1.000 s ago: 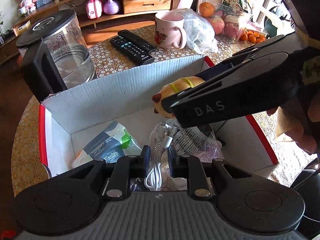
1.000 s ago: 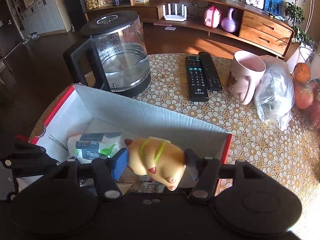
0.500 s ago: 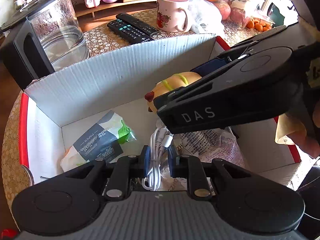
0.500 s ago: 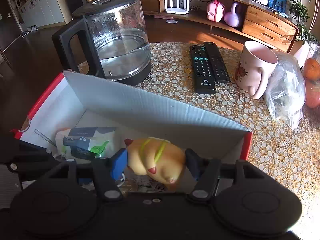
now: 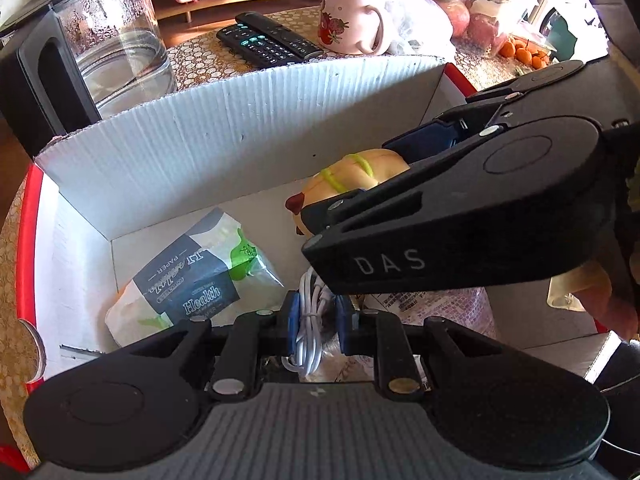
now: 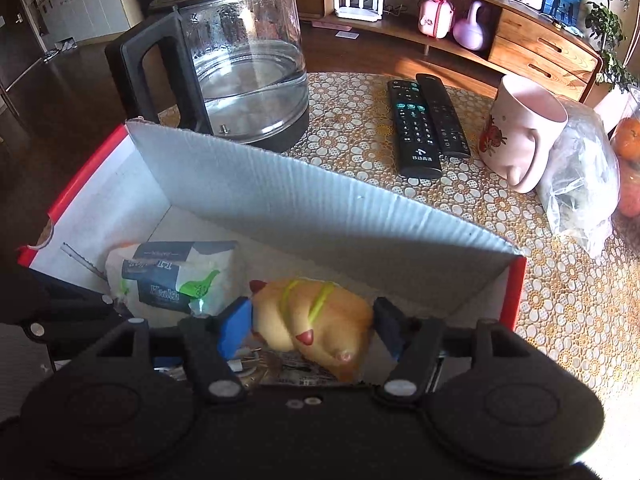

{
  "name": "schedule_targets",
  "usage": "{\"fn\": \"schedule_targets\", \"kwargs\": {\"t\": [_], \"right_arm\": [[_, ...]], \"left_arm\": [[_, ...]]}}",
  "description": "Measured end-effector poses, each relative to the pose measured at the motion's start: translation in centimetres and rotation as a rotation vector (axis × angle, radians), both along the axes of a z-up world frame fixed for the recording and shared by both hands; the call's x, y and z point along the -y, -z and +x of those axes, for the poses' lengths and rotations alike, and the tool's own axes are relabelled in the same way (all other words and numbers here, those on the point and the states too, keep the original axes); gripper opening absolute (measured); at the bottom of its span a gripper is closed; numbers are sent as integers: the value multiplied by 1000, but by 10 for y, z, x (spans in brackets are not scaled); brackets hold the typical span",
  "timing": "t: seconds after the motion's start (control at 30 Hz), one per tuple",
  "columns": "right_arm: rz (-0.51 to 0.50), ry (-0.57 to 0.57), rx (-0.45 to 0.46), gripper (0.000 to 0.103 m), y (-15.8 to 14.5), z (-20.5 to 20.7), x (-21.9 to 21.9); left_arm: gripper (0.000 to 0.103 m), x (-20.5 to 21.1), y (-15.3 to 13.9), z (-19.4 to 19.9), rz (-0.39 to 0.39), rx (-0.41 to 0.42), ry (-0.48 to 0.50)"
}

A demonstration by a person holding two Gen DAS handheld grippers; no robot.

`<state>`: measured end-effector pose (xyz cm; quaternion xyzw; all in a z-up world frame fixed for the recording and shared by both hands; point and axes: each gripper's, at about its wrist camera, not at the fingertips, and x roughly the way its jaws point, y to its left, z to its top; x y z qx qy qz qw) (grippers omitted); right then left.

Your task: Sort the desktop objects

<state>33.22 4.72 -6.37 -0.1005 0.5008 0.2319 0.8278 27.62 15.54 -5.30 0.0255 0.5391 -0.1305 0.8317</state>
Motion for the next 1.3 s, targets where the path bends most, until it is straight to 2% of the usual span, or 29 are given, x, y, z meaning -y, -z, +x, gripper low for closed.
{"fn": "schedule_targets", "kwargs": {"t": [0.23, 0.5, 0.6, 0.63, 0.7, 0.73, 0.77, 1.07, 1.17, 1.3], "right_arm": [[27, 11, 0, 77, -8, -2, 1], [74, 19, 7, 78, -28, -10, 8], [96, 18, 12, 79, -40, -14, 14], [103, 15, 15, 80, -44, -16, 17], [115, 12, 24, 80, -52, -21, 24], [121, 11, 29, 80, -56, -24, 28], [127, 11, 32, 81, -60, -26, 32], [157, 27, 53, 81, -87, -52, 71], [169, 18, 53, 83, -93, -61, 77], [175, 0, 54, 83, -97, -74, 79]], "left_arm": [[18, 0, -4, -4, -10, 23, -3], [20, 0, -13, -9, -12, 38, -34], [24, -1, -18, -12, -25, 48, -54], [28, -2, -21, -13, -32, 53, -58], [46, -3, -25, -16, -36, 64, -73], [71, -3, -30, -19, -37, 75, -82], [79, -3, -34, -21, -40, 88, -87], [79, -7, -59, -42, -79, 139, -148], [79, -4, -67, -55, -84, 179, -164], [81, 0, -74, -69, -82, 191, -189]]}}
